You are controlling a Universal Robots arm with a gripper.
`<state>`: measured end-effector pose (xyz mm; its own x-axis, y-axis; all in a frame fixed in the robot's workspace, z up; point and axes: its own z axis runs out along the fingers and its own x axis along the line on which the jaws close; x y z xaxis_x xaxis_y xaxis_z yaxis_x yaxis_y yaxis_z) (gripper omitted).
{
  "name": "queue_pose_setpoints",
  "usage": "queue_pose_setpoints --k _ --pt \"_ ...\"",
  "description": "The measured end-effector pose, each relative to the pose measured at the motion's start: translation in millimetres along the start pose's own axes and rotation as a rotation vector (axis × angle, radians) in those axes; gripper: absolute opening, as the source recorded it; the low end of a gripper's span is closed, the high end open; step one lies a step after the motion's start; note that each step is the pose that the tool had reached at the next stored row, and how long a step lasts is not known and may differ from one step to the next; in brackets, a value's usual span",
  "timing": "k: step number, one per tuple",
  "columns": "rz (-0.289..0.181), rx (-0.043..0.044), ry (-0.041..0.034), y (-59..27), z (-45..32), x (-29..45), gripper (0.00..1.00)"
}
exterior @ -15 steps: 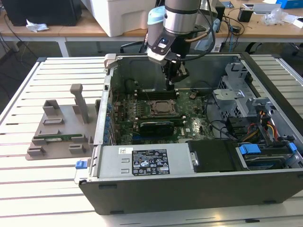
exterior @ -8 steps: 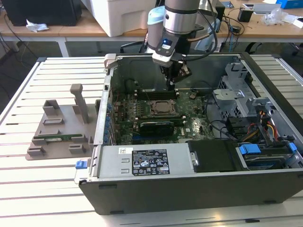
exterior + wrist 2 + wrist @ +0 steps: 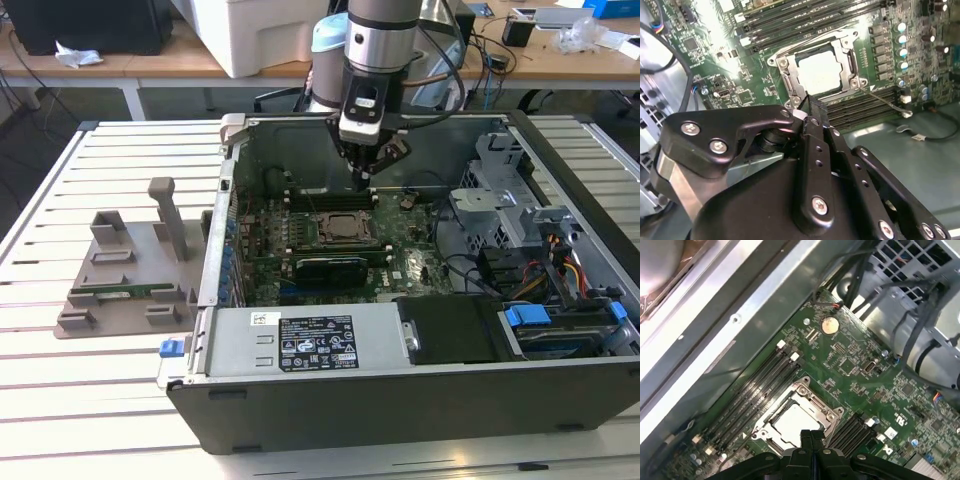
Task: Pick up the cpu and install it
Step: 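Install the first cpu locking lever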
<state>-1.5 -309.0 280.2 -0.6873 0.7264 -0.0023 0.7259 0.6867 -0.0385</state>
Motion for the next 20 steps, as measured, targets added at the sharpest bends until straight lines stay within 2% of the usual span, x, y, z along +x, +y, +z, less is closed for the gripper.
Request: queue_pose_setpoints --k 6,9,18,20 --pt "-0.074 -0.0002 -0.0028 0.0 0.0 0.0 0.11" --pt "-0.148 -0.0004 -0.0057 0.1 0.1 0.0 0.11" --pt "-0.276 -0.0007 -0.0107 0.1 0.0 0.0 0.11" --pt "-0.320 -0.0008 -0.0123 0.1 0.0 0.0 0.11"
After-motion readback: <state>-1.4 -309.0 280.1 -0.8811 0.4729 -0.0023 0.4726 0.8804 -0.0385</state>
